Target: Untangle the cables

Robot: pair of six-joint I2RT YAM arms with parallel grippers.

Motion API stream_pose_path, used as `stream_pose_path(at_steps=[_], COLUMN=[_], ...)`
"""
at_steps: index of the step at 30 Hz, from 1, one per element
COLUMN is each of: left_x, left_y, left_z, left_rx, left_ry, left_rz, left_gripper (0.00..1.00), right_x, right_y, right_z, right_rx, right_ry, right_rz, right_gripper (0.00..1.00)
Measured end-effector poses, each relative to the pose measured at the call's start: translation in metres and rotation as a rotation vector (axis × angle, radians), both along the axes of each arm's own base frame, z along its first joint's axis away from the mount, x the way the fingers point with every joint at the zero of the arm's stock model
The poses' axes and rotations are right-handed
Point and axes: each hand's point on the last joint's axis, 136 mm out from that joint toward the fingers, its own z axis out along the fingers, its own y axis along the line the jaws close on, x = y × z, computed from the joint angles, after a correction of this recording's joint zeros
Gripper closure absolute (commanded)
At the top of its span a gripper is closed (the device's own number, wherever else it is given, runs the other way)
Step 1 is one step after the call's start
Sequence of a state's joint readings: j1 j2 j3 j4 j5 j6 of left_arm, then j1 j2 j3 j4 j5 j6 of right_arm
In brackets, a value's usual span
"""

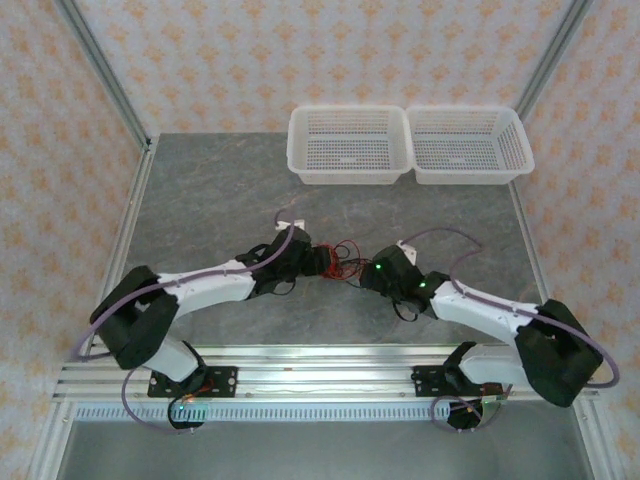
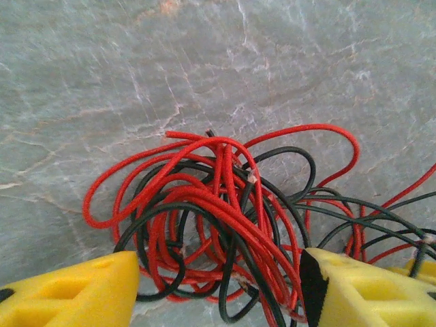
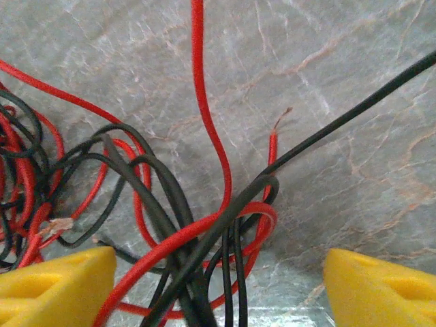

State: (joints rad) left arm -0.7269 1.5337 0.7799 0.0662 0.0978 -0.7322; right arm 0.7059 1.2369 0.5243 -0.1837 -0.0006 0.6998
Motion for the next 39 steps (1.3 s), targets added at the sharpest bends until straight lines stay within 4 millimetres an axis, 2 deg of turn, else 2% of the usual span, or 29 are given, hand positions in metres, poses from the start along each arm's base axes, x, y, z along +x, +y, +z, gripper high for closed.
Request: stream_pose_path(at_steps=[1, 4, 6, 9, 12, 16, 19, 22, 26, 29, 31, 33, 37, 39], left_x=[0.002, 0.008, 0.013, 0.018, 0.020, 0.014, 0.012, 0.006, -0.008, -0.013, -0.016, -0.015, -0.008, -0.005], left_y=[-0.003, -0.013, -0.018, -0.022, -0.017, 0.009, 0.039, 0.063, 0.080, 0.084, 0.082, 0.070, 0.020, -0.007], left_z=[-0.004, -0.014, -0.018, -0.018, -0.013, -0.001, 0.017, 0.036, 0.049, 0.057, 0.061, 0.073, 0.115, 0.130], left_rx=[-0.001, -0.018, -0.027, -0.043, -0.047, -0.067, -0.092, -0.123, -0.151, -0.148, -0.123, -0.089, -0.075, -0.081], left_ry=[0.006, 0.013, 0.011, 0.000, -0.019, -0.043, -0.082, -0.129, -0.159, -0.167, -0.167, -0.168, -0.209, -0.224], left_rz=[-0.003, -0.015, -0.015, -0.003, 0.021, 0.089, 0.174, 0.242, 0.282, 0.273, 0.250, 0.202, 0.061, -0.007], left_gripper=[0.38, 0.47, 0.61, 0.81, 0.83, 0.78, 0.71, 0.65, 0.57, 0.55, 0.54, 0.54, 0.53, 0.53], right_x=[0.000, 0.003, 0.006, 0.008, 0.010, 0.014, 0.015, 0.017, 0.017, 0.017, 0.017, 0.018, 0.021, 0.021], right_y=[0.000, 0.001, 0.001, -0.003, -0.011, -0.031, -0.047, -0.055, -0.057, -0.055, -0.051, -0.047, -0.040, -0.038], right_z=[-0.003, -0.006, -0.004, -0.003, 0.000, 0.007, 0.010, 0.011, 0.012, 0.014, 0.017, 0.021, 0.028, 0.028], right_rx=[-0.003, -0.008, -0.011, -0.033, -0.057, -0.077, -0.098, -0.131, -0.168, -0.183, -0.179, -0.166, -0.135, -0.126], right_ry=[0.002, -0.006, -0.022, -0.038, -0.052, -0.087, -0.109, -0.123, -0.134, -0.143, -0.155, -0.170, -0.198, -0.203], right_rz=[0.000, 0.000, 0.003, -0.006, -0.020, -0.066, -0.094, -0.094, -0.059, -0.019, 0.009, 0.033, 0.060, 0.067], right_gripper=[0.46, 0.76, 0.99, 1.00, 1.00, 1.00, 1.00, 1.00, 1.00, 1.00, 1.00, 1.00, 1.00, 1.00])
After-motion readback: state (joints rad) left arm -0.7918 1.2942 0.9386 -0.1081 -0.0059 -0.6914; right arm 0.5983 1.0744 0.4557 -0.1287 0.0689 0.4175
